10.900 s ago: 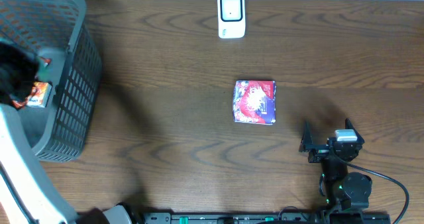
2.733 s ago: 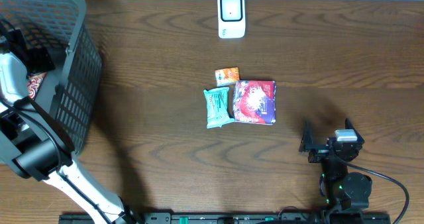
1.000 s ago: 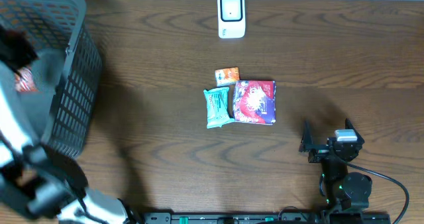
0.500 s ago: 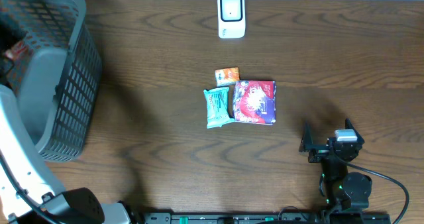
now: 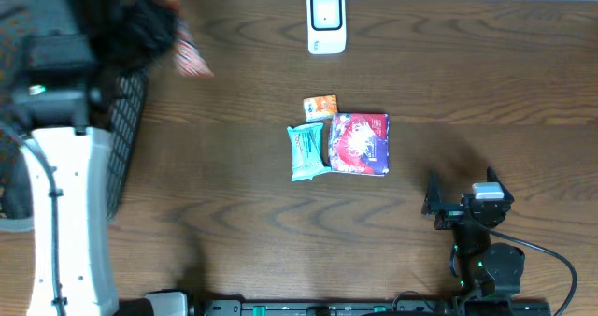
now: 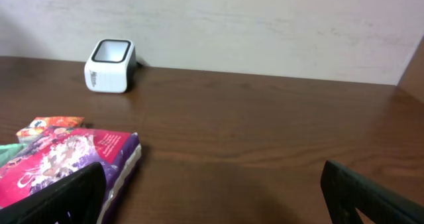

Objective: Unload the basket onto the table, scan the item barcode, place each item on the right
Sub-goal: 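Place the orange Top bar left of the green pack with the left gripper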

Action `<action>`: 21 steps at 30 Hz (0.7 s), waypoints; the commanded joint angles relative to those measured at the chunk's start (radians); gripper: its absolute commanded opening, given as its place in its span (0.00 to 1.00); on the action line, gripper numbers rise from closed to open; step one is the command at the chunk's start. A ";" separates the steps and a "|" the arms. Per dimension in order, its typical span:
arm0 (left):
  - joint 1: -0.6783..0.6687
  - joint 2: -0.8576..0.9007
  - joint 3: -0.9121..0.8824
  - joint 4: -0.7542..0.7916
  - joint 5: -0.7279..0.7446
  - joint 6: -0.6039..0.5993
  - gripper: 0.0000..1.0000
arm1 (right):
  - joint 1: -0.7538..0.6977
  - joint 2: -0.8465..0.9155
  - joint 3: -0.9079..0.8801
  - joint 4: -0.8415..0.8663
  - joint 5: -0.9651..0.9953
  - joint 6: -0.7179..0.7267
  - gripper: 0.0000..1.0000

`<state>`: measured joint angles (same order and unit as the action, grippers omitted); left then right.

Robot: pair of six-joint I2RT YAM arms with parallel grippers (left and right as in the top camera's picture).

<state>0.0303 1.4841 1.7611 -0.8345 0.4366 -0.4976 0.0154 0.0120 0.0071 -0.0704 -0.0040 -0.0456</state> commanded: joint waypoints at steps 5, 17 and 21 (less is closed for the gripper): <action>-0.235 0.093 -0.013 -0.184 -0.227 -0.017 0.07 | -0.007 -0.003 -0.002 -0.005 -0.002 -0.011 0.99; -0.427 0.397 -0.063 -0.174 -0.274 -0.041 0.07 | -0.007 -0.003 -0.002 -0.005 -0.002 -0.011 0.99; -0.436 0.502 -0.063 -0.167 -0.273 -0.043 0.07 | -0.007 -0.003 -0.002 -0.005 -0.002 -0.011 0.99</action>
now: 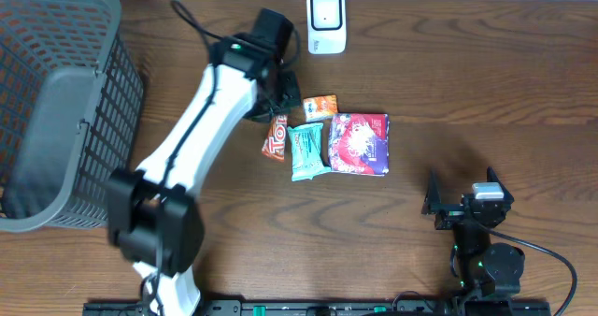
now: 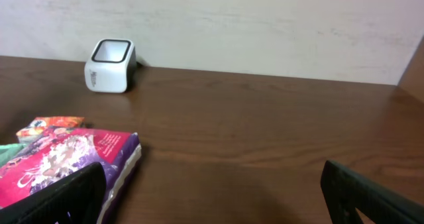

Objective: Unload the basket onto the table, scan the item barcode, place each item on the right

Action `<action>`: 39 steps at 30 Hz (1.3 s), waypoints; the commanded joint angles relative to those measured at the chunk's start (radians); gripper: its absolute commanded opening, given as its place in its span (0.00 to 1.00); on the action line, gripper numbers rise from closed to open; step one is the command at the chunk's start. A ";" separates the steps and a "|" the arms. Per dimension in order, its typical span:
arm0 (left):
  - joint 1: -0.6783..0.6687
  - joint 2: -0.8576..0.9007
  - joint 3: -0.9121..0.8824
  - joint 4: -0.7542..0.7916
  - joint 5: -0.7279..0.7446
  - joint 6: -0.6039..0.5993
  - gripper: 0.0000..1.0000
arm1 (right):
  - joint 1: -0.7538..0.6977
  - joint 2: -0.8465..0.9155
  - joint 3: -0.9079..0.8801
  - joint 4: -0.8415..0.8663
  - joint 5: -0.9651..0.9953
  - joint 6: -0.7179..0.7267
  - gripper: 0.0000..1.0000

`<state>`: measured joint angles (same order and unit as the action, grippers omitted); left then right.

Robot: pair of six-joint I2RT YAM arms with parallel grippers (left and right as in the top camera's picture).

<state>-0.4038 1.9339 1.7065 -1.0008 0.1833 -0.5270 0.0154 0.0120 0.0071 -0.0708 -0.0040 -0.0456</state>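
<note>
A white barcode scanner (image 1: 326,21) stands at the table's far edge and also shows in the right wrist view (image 2: 110,66). A red-orange packet (image 1: 277,136) lies flat just left of a teal packet (image 1: 307,151). My left gripper (image 1: 277,106) hovers right at the red-orange packet's far end. The arm hides its fingers, so neither their state nor any contact can be told. My right gripper (image 1: 462,193) rests near the front right, open with nothing between its fingers (image 2: 66,197).
A small orange packet (image 1: 320,107) and a red-purple packet (image 1: 359,143) lie beside the teal one. A dark mesh basket (image 1: 65,101) fills the left side. The left arm stretches diagonally from the front left to the scanner area.
The left arm was blurred over the basket with the red-orange packet near its gripper. It now reaches the table's middle, and the packet lies beside the teal one. The right arm has not moved.
</note>
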 commanded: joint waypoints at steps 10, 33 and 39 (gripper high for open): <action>0.006 0.119 0.002 0.033 -0.019 -0.013 0.65 | -0.007 -0.003 -0.002 -0.004 -0.002 -0.011 0.99; 0.107 -0.129 0.014 -0.117 -0.020 0.126 0.98 | -0.008 -0.003 -0.002 -0.005 -0.002 -0.011 0.99; 0.107 -0.129 0.013 -0.117 -0.021 0.130 0.98 | -0.008 -0.003 -0.002 -0.004 -0.002 -0.011 0.99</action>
